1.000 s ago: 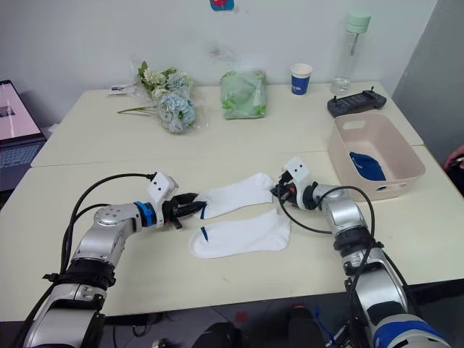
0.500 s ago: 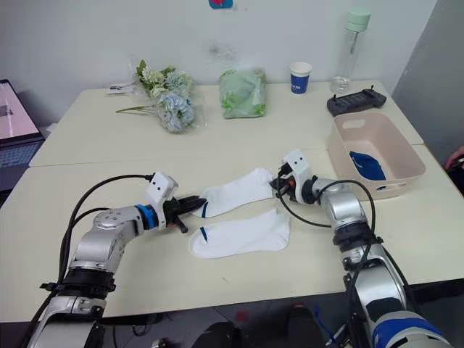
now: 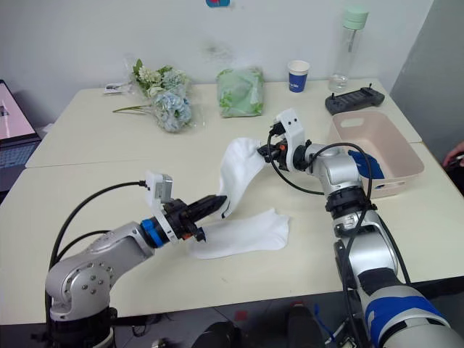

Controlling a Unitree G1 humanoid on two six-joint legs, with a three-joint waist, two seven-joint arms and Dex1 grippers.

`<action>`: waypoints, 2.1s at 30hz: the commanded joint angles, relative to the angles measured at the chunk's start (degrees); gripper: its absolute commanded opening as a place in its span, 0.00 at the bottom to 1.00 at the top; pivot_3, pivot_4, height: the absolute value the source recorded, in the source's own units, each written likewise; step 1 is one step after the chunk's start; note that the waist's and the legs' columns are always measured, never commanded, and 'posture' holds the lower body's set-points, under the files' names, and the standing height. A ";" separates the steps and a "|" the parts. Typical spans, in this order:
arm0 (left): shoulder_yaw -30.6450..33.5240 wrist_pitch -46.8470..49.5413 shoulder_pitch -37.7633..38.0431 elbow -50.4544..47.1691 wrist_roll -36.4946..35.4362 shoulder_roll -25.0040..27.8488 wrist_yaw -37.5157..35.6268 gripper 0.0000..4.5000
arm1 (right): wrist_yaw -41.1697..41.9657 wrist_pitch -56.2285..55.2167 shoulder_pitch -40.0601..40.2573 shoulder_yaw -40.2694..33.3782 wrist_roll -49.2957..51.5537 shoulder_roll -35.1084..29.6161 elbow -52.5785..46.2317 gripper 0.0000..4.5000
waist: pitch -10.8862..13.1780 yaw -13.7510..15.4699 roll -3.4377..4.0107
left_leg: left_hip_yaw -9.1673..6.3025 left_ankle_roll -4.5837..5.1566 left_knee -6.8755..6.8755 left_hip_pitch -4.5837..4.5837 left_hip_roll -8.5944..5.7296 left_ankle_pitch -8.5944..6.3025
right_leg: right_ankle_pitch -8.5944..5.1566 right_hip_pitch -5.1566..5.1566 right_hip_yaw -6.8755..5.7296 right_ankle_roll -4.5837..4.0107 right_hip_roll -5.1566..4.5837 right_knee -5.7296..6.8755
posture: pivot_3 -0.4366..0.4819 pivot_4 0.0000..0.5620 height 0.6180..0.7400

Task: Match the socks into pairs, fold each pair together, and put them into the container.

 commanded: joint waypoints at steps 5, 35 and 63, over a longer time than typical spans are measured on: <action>-5.64 -1.10 11.84 -5.52 0.43 -8.24 11.88 0.01 | 6.06 -7.63 -1.14 6.28 -3.33 5.35 6.36 0.00 | -0.01 -0.12 0.01 | 0.02 -0.01 -0.01 0.02 0.00 0.00 | 0.00 0.00 0.01 -0.01 0.01 -0.01 | 0.48 0.27 1.00; -10.36 -28.14 -12.94 31.98 16.37 21.86 -11.89 0.90 | 16.52 -2.62 31.94 18.23 -0.58 -12.85 -46.37 1.00 | 0.03 1.75 0.11 | -0.01 -0.04 -0.06 0.35 -0.23 0.02 | 0.03 0.47 -0.21 -0.09 0.16 -0.21 | 0.48 0.27 1.00; -20.53 -53.11 -32.80 74.54 42.83 11.23 -24.91 0.00 | 9.23 6.62 29.43 20.30 0.28 -4.77 -42.30 0.16 | 0.00 1.28 0.01 | -0.05 -0.06 0.05 0.00 -0.22 0.03 | 0.04 0.01 -0.18 -0.08 0.13 0.00 | 0.48 0.27 1.00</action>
